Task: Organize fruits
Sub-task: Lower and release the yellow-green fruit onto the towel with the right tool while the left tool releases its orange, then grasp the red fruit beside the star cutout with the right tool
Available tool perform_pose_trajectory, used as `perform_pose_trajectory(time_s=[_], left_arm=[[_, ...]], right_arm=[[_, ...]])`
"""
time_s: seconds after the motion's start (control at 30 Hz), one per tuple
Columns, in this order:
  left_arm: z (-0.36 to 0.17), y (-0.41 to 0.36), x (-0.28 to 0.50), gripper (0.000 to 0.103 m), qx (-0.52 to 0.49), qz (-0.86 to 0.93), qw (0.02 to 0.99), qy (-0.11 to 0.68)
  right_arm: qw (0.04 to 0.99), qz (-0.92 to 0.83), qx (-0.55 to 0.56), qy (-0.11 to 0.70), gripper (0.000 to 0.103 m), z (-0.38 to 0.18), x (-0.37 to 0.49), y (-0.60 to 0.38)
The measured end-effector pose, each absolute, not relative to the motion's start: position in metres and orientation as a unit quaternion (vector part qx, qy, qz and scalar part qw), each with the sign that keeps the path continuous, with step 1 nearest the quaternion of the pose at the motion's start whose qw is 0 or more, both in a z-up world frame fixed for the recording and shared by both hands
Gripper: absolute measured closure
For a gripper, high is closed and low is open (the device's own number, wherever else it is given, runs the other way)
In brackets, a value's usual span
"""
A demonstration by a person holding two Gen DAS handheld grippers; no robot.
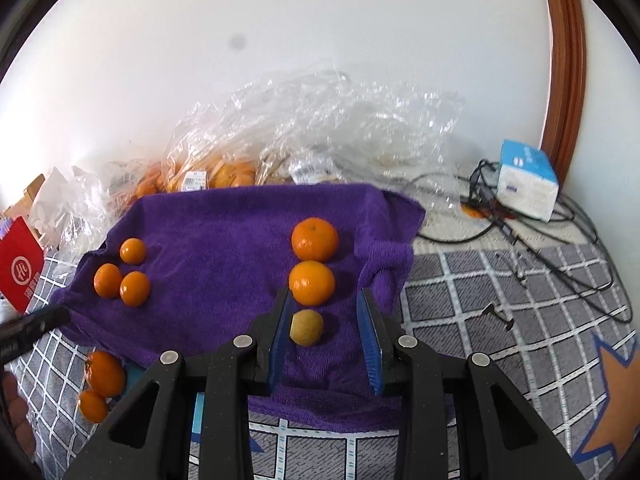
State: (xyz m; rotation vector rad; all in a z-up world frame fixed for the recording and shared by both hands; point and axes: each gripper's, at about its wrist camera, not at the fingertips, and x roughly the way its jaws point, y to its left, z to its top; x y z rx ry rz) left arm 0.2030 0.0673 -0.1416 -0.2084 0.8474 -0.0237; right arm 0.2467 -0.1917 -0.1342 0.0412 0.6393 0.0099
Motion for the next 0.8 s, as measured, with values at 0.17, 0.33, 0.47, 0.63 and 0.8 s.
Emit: perform_pose_trajectory(time_s=[0.17, 0.33, 0.47, 0.63, 0.8], left_arm=[[-0.156, 0.083, 0.18, 0.064, -0.09, -0.003, 0.904, 0.418], [-0.166, 0.095, 0.165, 0.064, -0.079, 0.0, 0.902, 0.425], [-0.171, 0.097, 0.16, 0.064, -0.073, -0.003, 0.901, 0.428], [-0.176, 0.103, 0.157, 0.065, -0.078, -0.006, 0.904, 0.419], [-0.177, 0.106, 0.155, 0.065, -0.092, -0.011, 0.905, 0.415]], right_arm=[[0.943, 0.046, 0.034, 0.329, 0.07, -0.128, 0.225, -0.18], [0.941, 0.058, -0.008, 0.334, 0.073, -0.14, 0.202, -0.151], [0.934, 0.088, 0.001, 0.346, 0.073, -0.15, 0.191, -0.136], [0.923, 0.102, -0.003, 0.37, 0.073, -0.165, 0.193, -0.117], [0.916, 0.114, -0.025, 0.384, 0.073, -0.174, 0.198, -0.096]])
